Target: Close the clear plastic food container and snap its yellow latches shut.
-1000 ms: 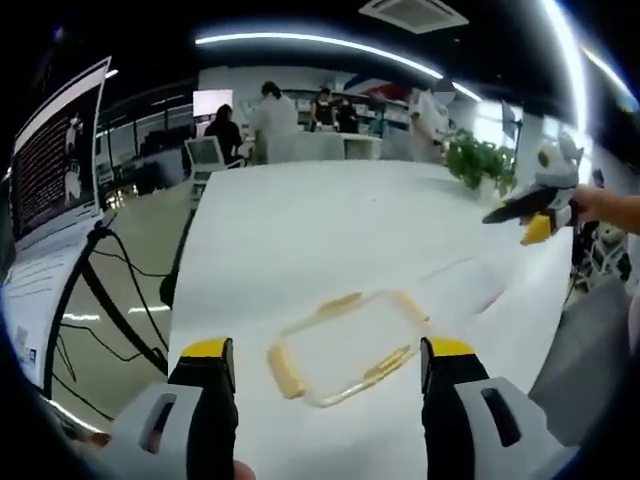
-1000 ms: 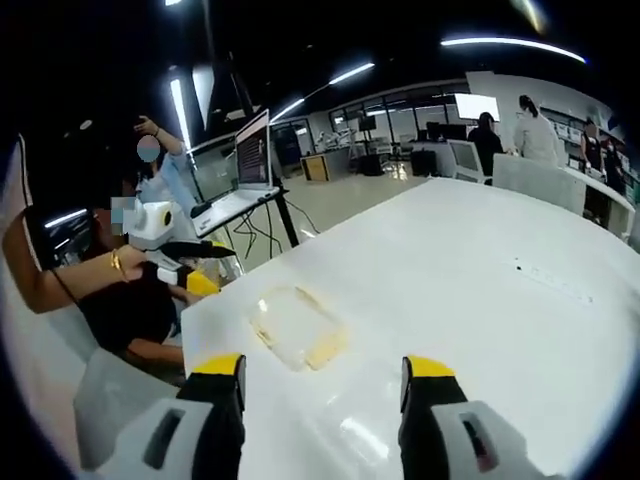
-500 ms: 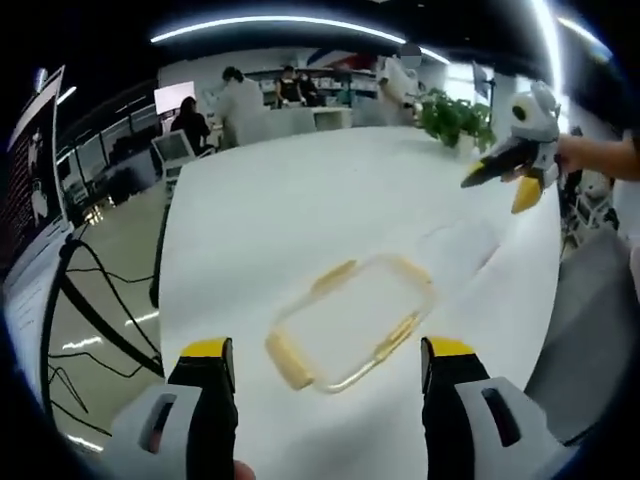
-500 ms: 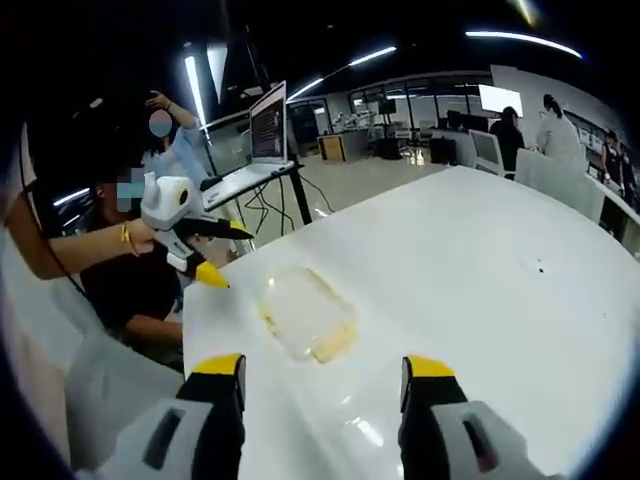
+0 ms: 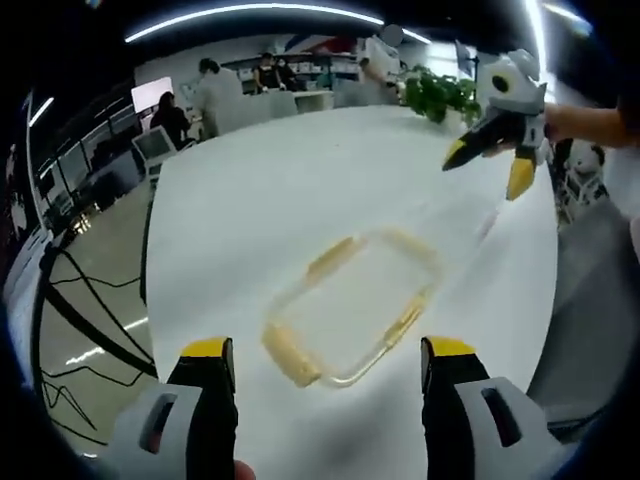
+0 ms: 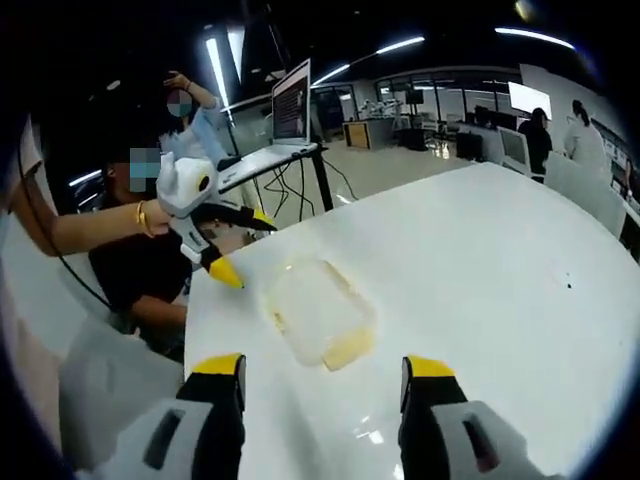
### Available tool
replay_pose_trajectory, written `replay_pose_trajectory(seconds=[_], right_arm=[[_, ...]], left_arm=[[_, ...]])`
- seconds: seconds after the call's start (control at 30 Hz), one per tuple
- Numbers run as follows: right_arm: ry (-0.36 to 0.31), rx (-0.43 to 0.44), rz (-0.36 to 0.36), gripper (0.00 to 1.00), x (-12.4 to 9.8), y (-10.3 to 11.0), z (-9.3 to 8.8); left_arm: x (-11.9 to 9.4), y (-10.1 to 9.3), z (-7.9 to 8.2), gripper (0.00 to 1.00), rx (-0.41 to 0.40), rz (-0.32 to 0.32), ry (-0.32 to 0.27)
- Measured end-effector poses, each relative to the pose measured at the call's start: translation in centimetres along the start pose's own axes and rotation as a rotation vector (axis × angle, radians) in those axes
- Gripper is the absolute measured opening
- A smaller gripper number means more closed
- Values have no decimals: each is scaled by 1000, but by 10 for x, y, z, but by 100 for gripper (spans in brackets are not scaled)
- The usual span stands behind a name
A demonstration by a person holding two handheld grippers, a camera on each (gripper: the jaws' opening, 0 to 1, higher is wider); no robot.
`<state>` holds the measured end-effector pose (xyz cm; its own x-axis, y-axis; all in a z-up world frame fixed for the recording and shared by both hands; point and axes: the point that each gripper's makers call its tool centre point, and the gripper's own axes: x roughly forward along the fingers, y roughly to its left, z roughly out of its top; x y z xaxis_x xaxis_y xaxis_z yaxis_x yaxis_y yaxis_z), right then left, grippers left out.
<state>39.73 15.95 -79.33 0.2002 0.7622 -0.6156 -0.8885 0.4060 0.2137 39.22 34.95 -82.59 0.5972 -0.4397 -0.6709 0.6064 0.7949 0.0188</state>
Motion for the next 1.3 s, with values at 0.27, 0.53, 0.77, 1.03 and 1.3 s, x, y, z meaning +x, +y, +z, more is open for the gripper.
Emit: replay_pose_trajectory(seconds=[0.27,0.53,0.77,1.03,1.3], right_arm=[[44,-36,23,61,11,-4,-4],[85,-63,64,61,29,3,-8],[106,-83,88,61,40,2,-6],[173,-180,83,61,52,-8,-15],[235,-260,98,60,66,-11,-21]], left_arm=[[12,3,-3,75,28,-35,25],[19,2,-8,75,99,-86,54],[24,0,-20,75,150,-133,107],[27,1,-31,75,200,-174,166],[32,1,-35,74,214,-195,189]])
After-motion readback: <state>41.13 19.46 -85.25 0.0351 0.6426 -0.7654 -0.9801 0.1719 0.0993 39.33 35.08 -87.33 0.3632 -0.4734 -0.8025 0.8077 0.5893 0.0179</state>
